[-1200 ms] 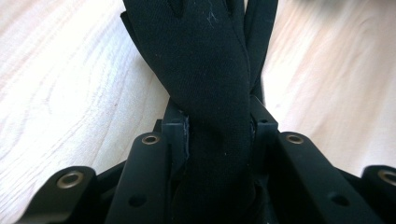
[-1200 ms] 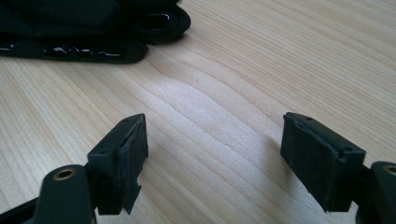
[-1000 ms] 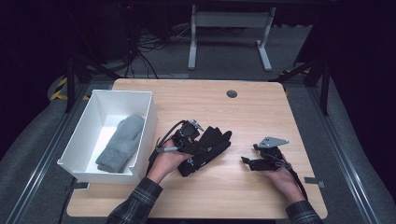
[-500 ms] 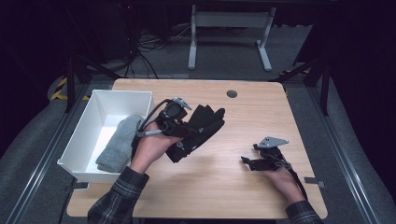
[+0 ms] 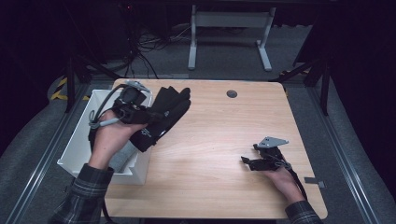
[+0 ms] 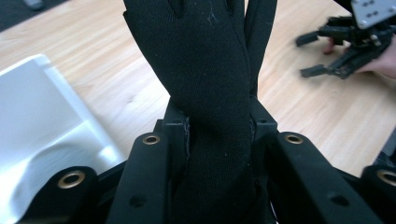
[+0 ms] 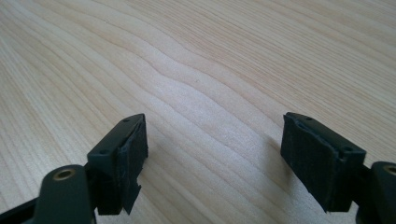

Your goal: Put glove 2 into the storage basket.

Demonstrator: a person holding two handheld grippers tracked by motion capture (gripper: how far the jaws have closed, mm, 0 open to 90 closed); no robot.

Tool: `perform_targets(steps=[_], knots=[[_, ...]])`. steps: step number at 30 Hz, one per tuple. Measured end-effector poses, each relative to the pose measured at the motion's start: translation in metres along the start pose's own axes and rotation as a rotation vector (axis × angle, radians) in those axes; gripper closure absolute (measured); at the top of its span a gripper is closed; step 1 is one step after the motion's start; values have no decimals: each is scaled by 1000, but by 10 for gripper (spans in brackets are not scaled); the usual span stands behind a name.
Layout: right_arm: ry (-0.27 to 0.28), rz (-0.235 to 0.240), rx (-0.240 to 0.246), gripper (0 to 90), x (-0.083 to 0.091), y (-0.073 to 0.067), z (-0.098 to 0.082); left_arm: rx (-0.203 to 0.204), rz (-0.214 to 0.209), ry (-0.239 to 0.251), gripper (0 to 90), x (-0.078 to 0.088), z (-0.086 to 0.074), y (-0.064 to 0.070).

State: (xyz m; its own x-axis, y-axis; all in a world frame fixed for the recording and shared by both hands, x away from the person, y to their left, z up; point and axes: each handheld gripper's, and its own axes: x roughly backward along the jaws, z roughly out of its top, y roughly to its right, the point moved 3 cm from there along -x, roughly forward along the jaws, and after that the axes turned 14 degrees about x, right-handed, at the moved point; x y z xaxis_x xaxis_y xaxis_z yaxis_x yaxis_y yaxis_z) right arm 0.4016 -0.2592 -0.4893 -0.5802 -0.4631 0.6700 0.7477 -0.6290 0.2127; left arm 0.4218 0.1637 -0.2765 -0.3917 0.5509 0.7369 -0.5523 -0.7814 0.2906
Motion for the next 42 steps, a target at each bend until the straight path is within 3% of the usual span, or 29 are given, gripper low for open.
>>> perform_targets(steps=[2, 9, 14, 19, 23, 32, 35, 37, 42], knots=[[0, 0, -1, 237, 0, 0, 0, 16, 10, 9, 690, 6, -2, -7], [0, 0, 0, 237, 0, 0, 0, 107, 82, 25, 690, 27, -23, -51], [1, 0, 0, 237, 0, 0, 0, 186, 108, 25, 690, 27, -39, -78], [2, -1, 1, 237, 0, 0, 0, 251, 120, -10, 690, 14, -56, -102], [2, -1, -1, 237, 0, 0, 0, 291, 117, -36, 689, -1, -67, -113], [2, -1, 0, 237, 0, 0, 0, 329, 121, -92, 663, -38, -81, -128], [2, -1, 0, 237, 0, 0, 0, 327, 133, -121, 589, -47, -84, -132], [2, -1, -1, 237, 0, 0, 0, 322, 143, -119, 491, -48, -84, -132], [2, -2, -1, 237, 0, 0, 0, 324, 188, -64, 330, -40, -78, -136]])
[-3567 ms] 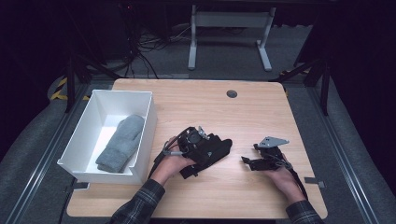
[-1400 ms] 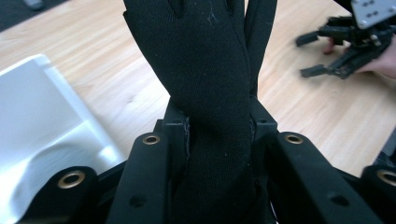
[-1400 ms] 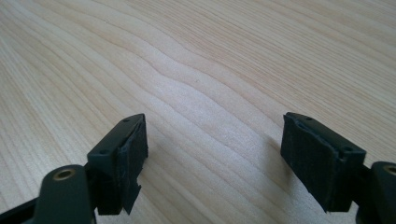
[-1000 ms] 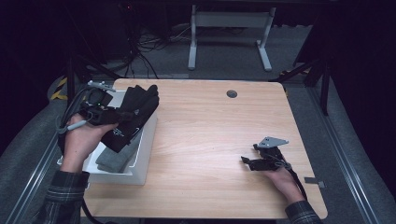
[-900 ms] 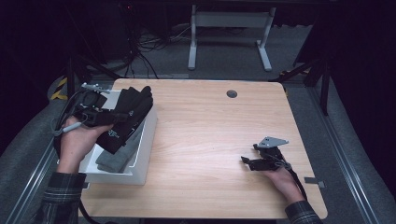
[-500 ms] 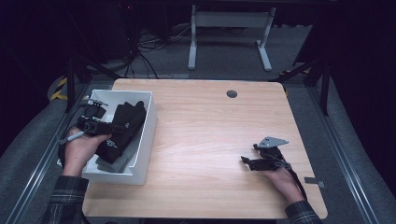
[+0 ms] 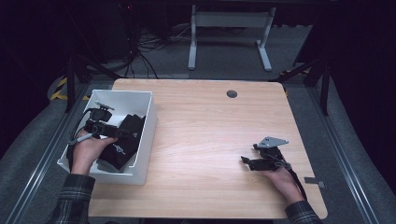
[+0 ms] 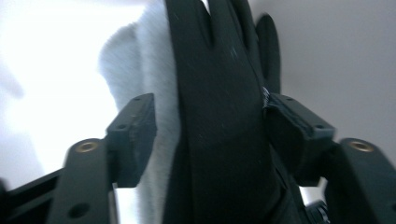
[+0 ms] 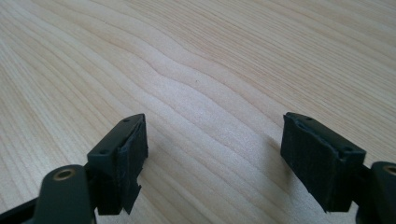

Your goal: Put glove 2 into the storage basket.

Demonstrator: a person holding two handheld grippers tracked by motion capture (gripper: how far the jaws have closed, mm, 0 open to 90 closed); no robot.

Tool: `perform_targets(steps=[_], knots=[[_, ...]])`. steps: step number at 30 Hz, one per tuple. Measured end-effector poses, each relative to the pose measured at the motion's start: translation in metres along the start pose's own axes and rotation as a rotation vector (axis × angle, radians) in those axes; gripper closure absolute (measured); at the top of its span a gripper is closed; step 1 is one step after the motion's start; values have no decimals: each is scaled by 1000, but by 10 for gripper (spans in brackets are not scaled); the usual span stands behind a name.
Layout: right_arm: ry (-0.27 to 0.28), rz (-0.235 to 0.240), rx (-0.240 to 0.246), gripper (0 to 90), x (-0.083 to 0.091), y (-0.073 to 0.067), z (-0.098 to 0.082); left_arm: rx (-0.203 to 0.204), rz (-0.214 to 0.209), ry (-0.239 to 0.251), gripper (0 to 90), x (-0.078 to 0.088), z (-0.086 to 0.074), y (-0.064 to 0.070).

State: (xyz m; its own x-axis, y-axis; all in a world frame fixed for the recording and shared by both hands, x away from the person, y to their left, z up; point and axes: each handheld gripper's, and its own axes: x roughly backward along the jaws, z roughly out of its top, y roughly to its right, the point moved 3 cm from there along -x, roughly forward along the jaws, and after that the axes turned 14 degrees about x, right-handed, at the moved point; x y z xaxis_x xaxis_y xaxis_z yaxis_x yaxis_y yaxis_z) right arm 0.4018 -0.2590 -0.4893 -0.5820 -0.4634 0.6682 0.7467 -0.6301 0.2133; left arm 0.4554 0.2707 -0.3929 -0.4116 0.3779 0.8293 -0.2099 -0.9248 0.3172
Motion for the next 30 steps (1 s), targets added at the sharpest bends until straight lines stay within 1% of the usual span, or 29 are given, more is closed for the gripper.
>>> perform_targets(steps=[2, 4, 7, 8, 11, 14, 16, 19, 20, 21, 22, 23, 24, 25, 26, 27, 28, 30], knots=[[0, 0, 0, 237, 0, 0, 0, -4, 2, 19, 305, 6, 2, 3], [0, 0, 0, 237, 0, 0, 0, -14, -9, 43, 287, 13, 5, 8], [0, 0, 0, 237, 0, 0, 0, -34, -42, 74, 277, 23, 8, 19], [0, 0, 0, 237, 0, 0, 0, -34, -42, 74, 276, 23, 8, 19], [-1, -1, 0, 237, 0, 0, 0, -62, -66, 96, 271, 29, 11, 32], [-1, 0, -2, 237, 0, 0, 0, -98, -108, 106, 269, 32, 13, 48], [-1, 0, -2, 237, 0, 0, 0, -112, -132, 117, 268, 34, 13, 58], [-1, 0, -2, 237, 0, 0, 0, -150, -167, 129, 266, 35, 14, 76], [-1, 0, -1, 237, 0, 0, 0, -171, -181, 138, 265, 35, 13, 87], [0, -1, 0, 237, 0, 0, 0, -190, -205, 138, 265, 34, 12, 97], [0, -1, 0, 237, 0, 0, 0, -190, -205, 138, 263, 34, 12, 97], [0, -1, 1, 237, 0, 0, 0, -194, -214, 137, 263, 33, 12, 103], [0, -1, 0, 237, 0, 0, 0, -216, -235, 143, 261, 30, 10, 116], [0, -1, 1, 237, 0, 0, 0, -216, -235, 143, 261, 30, 10, 116], [0, -1, 1, 237, 0, 0, 0, -245, -249, 135, 260, 25, 8, 129], [0, -1, 1, 237, 0, 0, 0, -254, -257, 134, 258, 23, 7, 136], [0, 0, 0, 237, 0, 0, 0, -254, -257, 134, 257, 23, 7, 136], [0, 0, 1, 237, 0, 0, 0, -271, -281, 130, 257, 16, 4, 149]])
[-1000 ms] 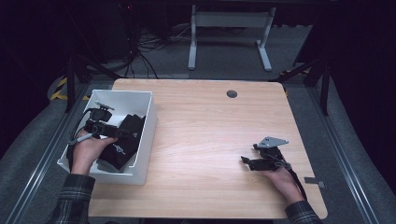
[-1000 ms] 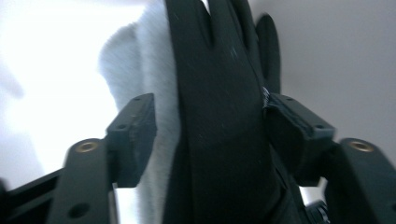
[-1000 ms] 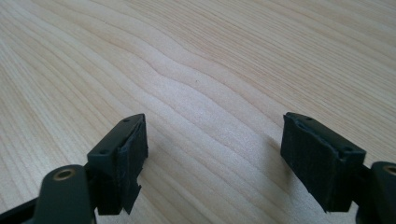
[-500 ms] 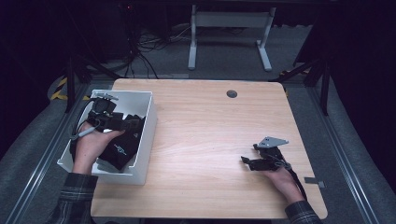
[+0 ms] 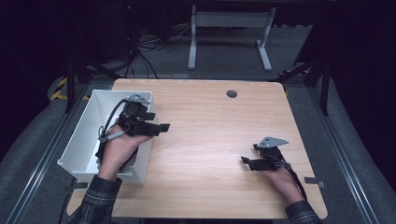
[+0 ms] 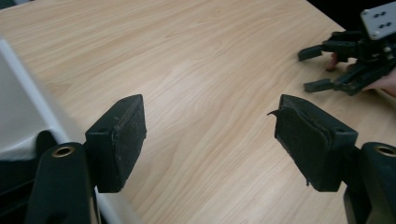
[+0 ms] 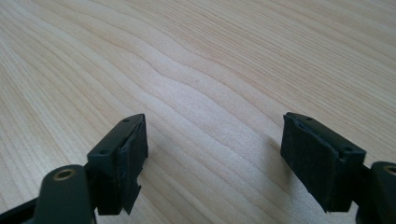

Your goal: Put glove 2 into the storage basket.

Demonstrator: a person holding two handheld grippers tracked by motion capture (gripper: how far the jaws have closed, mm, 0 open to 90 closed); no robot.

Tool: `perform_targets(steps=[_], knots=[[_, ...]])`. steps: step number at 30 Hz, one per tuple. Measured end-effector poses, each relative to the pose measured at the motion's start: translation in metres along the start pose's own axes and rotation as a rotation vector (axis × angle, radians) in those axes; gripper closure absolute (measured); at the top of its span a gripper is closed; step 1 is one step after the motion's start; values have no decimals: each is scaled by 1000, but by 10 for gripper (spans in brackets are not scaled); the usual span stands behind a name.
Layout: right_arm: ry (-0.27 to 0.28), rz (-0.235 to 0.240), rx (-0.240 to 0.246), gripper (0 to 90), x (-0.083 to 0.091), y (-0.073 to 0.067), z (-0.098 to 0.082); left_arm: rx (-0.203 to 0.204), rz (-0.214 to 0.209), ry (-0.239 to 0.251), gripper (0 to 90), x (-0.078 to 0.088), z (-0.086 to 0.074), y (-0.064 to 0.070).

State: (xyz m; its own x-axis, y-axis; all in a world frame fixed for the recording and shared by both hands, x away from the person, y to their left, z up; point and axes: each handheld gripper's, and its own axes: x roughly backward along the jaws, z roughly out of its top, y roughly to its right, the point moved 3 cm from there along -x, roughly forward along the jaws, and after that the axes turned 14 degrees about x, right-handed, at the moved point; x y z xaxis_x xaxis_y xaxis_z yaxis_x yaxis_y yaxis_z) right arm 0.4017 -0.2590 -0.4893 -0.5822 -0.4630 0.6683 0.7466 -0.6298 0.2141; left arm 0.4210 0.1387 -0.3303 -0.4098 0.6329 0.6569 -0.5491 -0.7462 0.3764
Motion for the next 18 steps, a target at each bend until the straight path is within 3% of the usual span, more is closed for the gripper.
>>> perform_targets(steps=[4, 9, 15, 18], knots=[[-1, 3, -2, 237, 0, 0, 0, -29, -42, -15, 255, -20, -3, 18], [0, 3, 0, 236, 0, 0, 0, -69, -52, -29, 218, -46, -11, 36], [1, 5, 1, 235, 0, 0, 0, -87, -52, -48, 198, -68, -21, 42], [2, 6, 1, 235, 0, 0, 0, -105, -59, -90, 174, -87, -31, 45]])
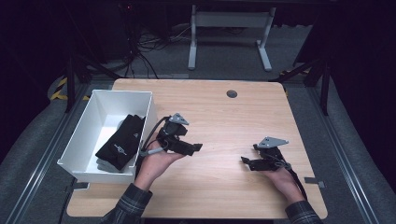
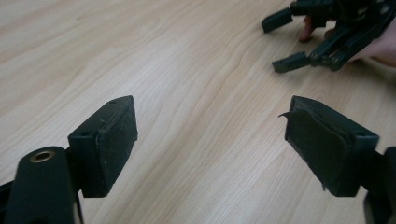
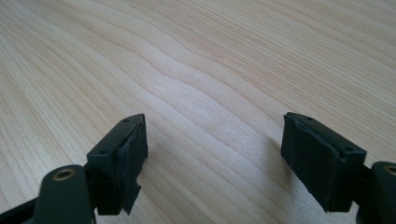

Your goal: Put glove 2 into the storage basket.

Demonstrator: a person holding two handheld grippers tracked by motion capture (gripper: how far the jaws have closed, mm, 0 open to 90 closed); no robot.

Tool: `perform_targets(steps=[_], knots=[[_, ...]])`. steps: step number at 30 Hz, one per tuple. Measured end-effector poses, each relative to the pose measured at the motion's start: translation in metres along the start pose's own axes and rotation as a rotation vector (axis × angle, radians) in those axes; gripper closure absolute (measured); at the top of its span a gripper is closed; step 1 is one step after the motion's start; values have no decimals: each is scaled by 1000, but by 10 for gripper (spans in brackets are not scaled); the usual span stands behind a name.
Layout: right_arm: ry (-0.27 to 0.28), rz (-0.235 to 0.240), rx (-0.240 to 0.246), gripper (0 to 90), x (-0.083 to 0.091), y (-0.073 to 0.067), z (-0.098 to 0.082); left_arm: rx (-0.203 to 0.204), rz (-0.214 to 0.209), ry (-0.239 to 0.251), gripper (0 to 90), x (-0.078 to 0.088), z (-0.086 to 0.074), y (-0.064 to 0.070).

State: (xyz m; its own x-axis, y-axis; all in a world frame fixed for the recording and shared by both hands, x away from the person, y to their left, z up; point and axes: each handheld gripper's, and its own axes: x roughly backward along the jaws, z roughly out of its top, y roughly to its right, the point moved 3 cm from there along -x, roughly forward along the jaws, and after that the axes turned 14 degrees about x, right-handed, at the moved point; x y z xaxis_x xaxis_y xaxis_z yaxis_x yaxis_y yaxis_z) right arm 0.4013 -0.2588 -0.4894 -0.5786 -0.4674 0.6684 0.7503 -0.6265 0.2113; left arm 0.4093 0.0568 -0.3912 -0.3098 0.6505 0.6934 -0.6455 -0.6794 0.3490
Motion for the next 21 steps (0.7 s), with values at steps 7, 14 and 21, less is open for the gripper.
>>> perform_targets(steps=[7, 14, 21], knots=[[0, 0, 0, 235, 0, 0, 0, -28, 7, -21, 142, -26, -16, 2], [1, -1, 2, 235, 0, 0, 0, -53, 48, -50, 100, -54, -38, -3], [1, -1, 2, 235, 0, 0, 0, -69, 102, -64, 89, -70, -53, -11]])
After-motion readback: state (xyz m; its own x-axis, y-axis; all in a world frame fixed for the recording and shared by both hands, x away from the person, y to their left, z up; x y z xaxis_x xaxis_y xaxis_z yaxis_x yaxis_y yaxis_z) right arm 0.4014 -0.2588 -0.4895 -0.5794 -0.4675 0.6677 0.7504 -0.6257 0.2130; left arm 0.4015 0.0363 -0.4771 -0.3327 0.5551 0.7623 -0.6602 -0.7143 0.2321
